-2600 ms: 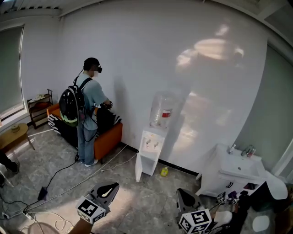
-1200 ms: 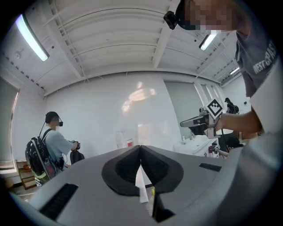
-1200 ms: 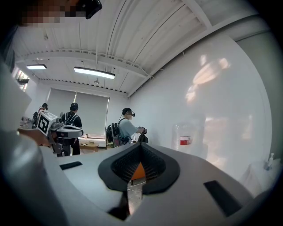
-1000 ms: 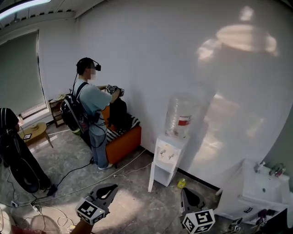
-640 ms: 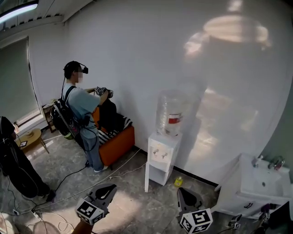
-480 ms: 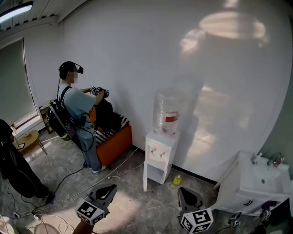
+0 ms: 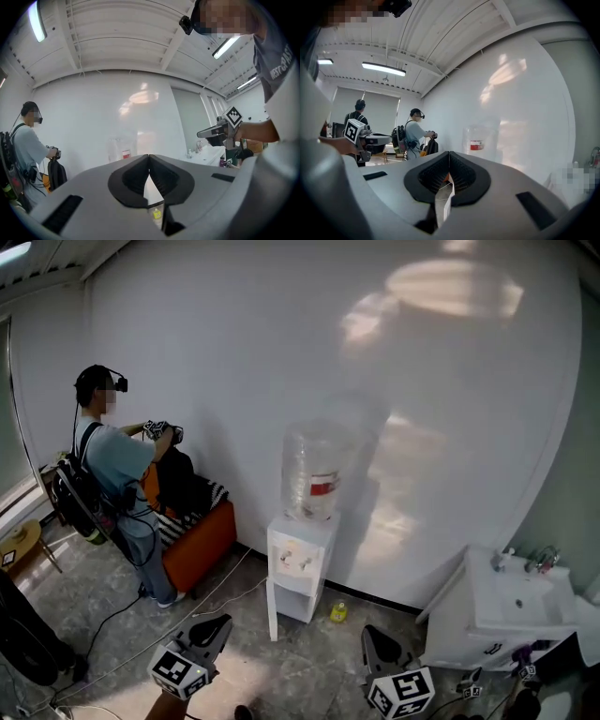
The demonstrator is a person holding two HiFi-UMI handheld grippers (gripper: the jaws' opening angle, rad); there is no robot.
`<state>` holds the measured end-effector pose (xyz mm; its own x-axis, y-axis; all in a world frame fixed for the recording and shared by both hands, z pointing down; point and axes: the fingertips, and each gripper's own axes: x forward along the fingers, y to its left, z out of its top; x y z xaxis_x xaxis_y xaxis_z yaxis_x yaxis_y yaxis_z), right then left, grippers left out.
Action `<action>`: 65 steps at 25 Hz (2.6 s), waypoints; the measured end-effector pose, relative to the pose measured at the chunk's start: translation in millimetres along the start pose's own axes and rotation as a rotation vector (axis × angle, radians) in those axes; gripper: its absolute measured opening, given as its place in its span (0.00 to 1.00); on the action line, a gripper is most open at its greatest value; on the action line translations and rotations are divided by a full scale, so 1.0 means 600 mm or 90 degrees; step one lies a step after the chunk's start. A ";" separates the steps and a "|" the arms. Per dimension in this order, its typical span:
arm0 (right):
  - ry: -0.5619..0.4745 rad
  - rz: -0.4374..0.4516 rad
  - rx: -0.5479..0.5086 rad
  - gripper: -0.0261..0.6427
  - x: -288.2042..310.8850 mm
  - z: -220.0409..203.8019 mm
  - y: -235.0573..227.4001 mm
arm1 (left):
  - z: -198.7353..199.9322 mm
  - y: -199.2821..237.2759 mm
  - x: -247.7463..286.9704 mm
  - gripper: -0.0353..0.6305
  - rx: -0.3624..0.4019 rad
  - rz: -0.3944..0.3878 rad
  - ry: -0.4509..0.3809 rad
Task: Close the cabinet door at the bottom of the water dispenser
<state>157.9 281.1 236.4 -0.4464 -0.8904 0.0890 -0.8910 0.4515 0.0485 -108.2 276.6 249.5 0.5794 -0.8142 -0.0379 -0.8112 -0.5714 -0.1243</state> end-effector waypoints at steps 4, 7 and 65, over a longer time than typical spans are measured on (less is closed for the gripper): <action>-0.001 -0.022 -0.012 0.08 0.059 0.008 -0.006 | -0.003 0.054 0.054 0.08 -0.004 -0.028 -0.013; 0.000 -0.035 -0.020 0.08 0.103 0.017 0.006 | -0.009 0.100 0.081 0.08 -0.006 -0.045 -0.021; 0.137 0.005 0.033 0.08 0.706 -0.110 -0.263 | -0.273 0.446 0.531 0.08 -0.130 0.014 0.165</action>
<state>114.8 -163.6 332.3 -0.4301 -0.8516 0.2998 -0.8932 0.4497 -0.0040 -153.9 -152.5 366.4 0.5432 -0.8107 0.2185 -0.8377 -0.5407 0.0765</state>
